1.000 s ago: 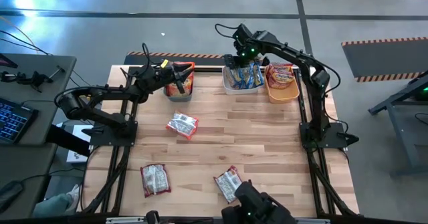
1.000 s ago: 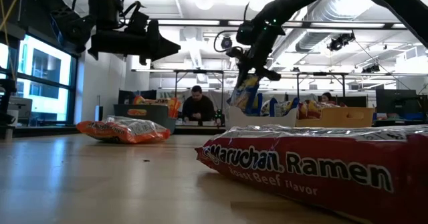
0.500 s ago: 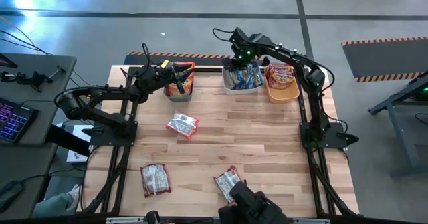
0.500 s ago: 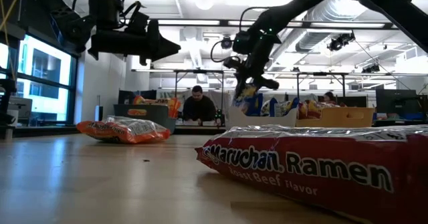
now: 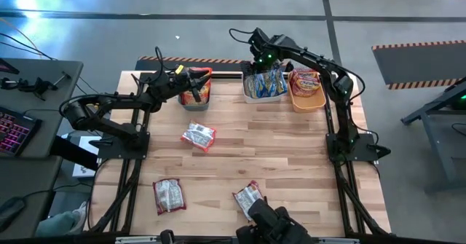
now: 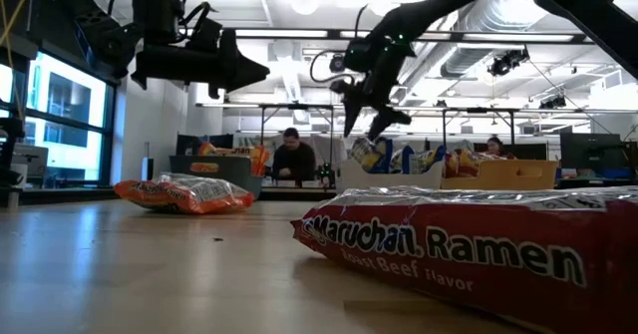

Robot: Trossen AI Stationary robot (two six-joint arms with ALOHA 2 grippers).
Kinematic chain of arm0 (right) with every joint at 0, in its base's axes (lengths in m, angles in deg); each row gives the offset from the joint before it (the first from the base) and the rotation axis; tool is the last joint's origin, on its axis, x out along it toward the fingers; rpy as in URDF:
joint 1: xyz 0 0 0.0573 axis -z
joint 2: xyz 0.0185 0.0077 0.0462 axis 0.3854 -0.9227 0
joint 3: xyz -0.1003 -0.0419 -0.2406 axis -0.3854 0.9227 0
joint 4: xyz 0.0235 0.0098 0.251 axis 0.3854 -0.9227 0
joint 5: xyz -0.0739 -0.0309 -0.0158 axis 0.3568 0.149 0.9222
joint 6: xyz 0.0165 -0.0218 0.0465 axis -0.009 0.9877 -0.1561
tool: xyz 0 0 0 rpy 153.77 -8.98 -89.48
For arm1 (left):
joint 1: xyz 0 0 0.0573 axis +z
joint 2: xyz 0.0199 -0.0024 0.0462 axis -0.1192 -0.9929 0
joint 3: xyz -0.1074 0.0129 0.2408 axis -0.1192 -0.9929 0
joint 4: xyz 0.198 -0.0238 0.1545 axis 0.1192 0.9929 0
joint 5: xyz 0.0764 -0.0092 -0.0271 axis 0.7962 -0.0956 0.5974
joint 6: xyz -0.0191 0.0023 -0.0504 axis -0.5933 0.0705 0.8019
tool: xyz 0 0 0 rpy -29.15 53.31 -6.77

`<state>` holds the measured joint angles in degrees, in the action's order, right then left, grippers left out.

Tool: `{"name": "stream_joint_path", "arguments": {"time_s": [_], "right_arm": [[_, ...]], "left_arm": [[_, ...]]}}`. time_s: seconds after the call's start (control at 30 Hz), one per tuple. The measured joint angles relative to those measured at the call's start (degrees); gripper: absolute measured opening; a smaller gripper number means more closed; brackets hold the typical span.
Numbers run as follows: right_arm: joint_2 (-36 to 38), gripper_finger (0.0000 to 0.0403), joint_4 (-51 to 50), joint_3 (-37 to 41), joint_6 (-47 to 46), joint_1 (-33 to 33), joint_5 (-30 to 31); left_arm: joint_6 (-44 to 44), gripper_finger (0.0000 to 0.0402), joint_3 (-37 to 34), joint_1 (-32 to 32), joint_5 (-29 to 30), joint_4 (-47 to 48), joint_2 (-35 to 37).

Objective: Sort Maruchan noodles
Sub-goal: Put the blue noodle pack into the white bin

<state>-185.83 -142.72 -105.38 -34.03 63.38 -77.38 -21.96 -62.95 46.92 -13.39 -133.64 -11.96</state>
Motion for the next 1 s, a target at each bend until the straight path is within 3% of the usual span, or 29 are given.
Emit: {"name": "stream_joint_path", "arguments": {"time_s": [0.13, 0.27, 0.43, 0.6, 1.0], "right_arm": [[0.02, 0.0212, -4.97, -4.07, 2.58, -0.34, 2.18], [0.07, 0.0174, -12.73, -8.15, 6.17, -1.04, 5.30], [0.20, 0.0097, -18.18, -10.14, 12.42, -2.97, 10.80], [0.18, 0.0009, -13.85, -5.38, 14.92, -4.24, 11.12], [0.20, 0.0005, 0.21, 2.06, 15.59, -3.08, 9.60]], "left_arm": [[0.11, 0.0101, 0.01, 0.00, -1.25, 0.00, 0.00], [0.11, 0.0101, 0.02, 0.00, -1.33, 0.58, 0.00], [0.09, 0.0101, 0.02, 0.00, -1.32, 1.52, 0.00], [0.09, 0.0101, 0.02, 0.00, -1.31, 2.05, 0.00], [0.07, 0.0101, 0.02, 0.00, -1.31, 2.62, 0.00]]}}
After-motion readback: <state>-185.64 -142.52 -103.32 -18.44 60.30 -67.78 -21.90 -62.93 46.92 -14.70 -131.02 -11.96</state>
